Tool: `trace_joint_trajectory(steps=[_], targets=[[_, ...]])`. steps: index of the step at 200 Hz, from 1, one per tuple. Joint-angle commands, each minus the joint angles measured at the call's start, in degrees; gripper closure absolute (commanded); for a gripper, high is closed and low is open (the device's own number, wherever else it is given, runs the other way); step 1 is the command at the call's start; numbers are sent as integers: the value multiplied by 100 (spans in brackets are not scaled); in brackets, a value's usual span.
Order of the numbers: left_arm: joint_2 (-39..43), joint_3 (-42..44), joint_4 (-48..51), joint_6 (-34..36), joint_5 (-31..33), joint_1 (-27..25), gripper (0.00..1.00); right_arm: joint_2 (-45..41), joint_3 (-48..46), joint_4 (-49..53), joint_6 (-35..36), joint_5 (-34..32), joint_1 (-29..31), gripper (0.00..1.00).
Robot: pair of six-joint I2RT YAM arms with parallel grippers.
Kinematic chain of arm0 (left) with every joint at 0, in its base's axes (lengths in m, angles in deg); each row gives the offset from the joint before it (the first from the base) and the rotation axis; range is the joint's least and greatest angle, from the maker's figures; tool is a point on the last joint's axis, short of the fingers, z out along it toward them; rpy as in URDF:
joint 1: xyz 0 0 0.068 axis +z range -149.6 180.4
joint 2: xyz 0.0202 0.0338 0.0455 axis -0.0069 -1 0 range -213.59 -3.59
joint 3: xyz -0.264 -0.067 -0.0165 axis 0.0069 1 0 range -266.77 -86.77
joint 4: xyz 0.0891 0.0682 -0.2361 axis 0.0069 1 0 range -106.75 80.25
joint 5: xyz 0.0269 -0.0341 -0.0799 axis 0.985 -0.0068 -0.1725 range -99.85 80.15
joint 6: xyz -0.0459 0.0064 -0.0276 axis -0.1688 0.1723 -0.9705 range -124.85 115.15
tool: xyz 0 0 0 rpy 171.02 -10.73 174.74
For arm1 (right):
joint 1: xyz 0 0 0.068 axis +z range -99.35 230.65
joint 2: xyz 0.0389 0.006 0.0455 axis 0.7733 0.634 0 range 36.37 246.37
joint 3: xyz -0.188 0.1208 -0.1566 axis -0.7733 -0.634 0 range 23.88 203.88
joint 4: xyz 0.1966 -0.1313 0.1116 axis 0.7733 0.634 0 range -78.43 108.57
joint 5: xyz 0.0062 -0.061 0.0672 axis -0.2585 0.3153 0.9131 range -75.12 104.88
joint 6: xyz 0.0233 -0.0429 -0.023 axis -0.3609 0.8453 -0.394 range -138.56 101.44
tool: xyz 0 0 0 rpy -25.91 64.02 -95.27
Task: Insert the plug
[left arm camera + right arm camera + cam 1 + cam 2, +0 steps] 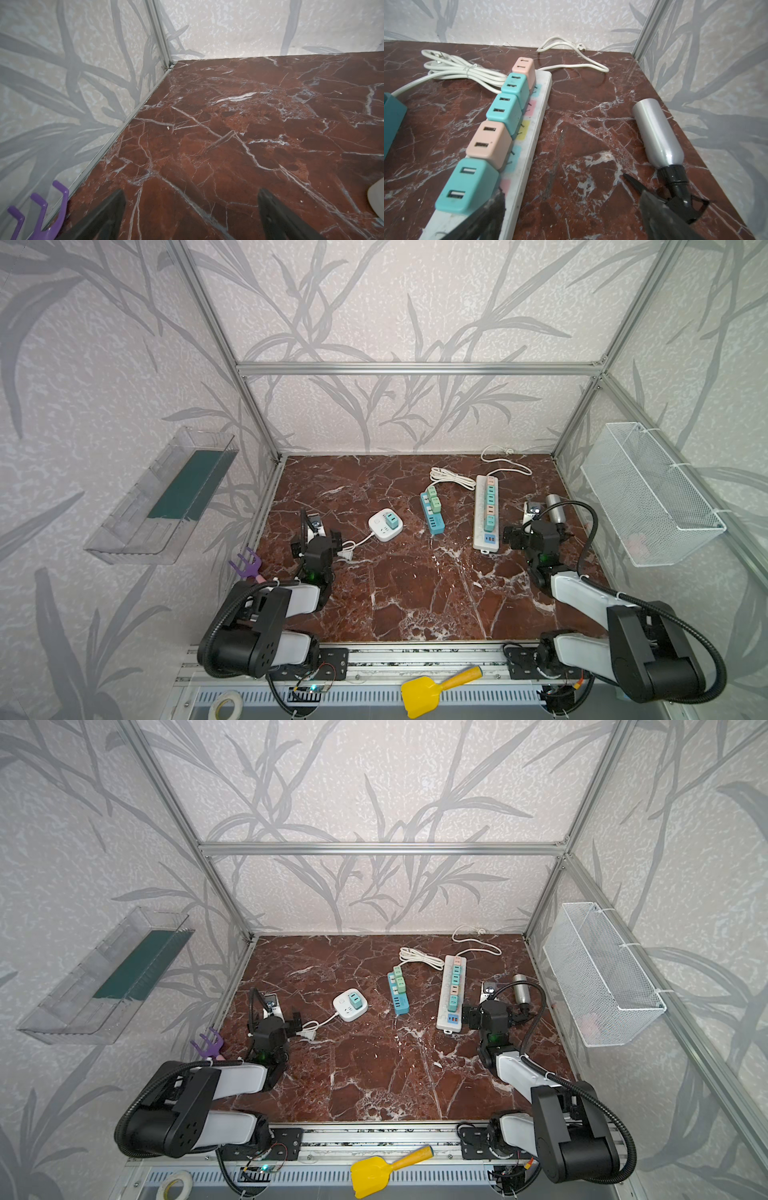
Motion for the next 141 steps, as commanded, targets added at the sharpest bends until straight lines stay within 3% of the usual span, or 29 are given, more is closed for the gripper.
trace_joint_trajectory(steps=[1, 16, 28, 56, 71, 109, 127, 141], targets=[[-516, -44, -1337, 337, -656, 161, 1, 183, -243, -1030, -14, 241, 2, 1], [-1124, -73, -1955, 354, -817, 261, 1, 254, -294, -1366, 52, 321, -2, 1], [-1486, -21, -2494, 279, -528, 297, 1, 349, -379, -1692, 13, 304, 2, 1], [-1116, -410, -1147, 210, -1159, 466, 1, 581, -439, -2227, 204, 546, 4, 1], [-1047, -600, -695, 84, -1189, 558, 1, 852, -498, -2600, 342, 613, 4, 1], [-985, -932, 46, -191, -1450, 839, 1, 2316, -861, -4893, 400, 431, 2, 1], [-986, -941, 62, -205, -1448, 853, 1, 1883, -779, -4082, 275, 225, 24, 1], [-984, -941, 71, -223, -1421, 865, 1, 1916, -758, -4087, 179, 32, 16, 1]])
